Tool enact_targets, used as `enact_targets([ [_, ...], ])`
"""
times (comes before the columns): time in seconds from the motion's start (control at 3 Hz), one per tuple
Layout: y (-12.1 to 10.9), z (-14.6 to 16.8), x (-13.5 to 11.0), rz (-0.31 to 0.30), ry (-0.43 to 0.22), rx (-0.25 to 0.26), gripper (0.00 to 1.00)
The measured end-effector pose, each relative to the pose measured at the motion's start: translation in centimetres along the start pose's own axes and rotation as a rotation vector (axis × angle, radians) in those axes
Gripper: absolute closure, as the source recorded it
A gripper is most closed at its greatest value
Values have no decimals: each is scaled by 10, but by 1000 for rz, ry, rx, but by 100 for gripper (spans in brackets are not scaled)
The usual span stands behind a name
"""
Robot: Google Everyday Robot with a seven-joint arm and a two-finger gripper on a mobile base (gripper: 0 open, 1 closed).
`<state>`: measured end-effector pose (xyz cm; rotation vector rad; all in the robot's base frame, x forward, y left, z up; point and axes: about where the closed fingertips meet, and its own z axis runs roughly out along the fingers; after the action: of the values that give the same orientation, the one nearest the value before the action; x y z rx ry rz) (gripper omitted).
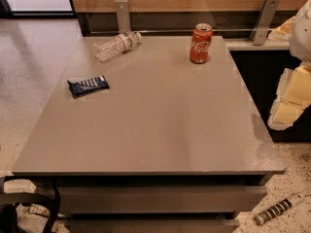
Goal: Move coke can near rxbar blueberry
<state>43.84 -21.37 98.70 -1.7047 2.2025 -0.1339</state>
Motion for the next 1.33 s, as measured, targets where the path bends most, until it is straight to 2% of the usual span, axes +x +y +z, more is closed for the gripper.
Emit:
enact_targets([
  [0.33, 0, 0, 0, 0, 0, 0, 0],
  [0.67, -10, -1, 4, 14, -18, 26, 0],
  [1.0, -24, 3, 18, 89, -70, 80, 0],
  [1.33, -31, 18, 29, 185, -188, 146, 0],
])
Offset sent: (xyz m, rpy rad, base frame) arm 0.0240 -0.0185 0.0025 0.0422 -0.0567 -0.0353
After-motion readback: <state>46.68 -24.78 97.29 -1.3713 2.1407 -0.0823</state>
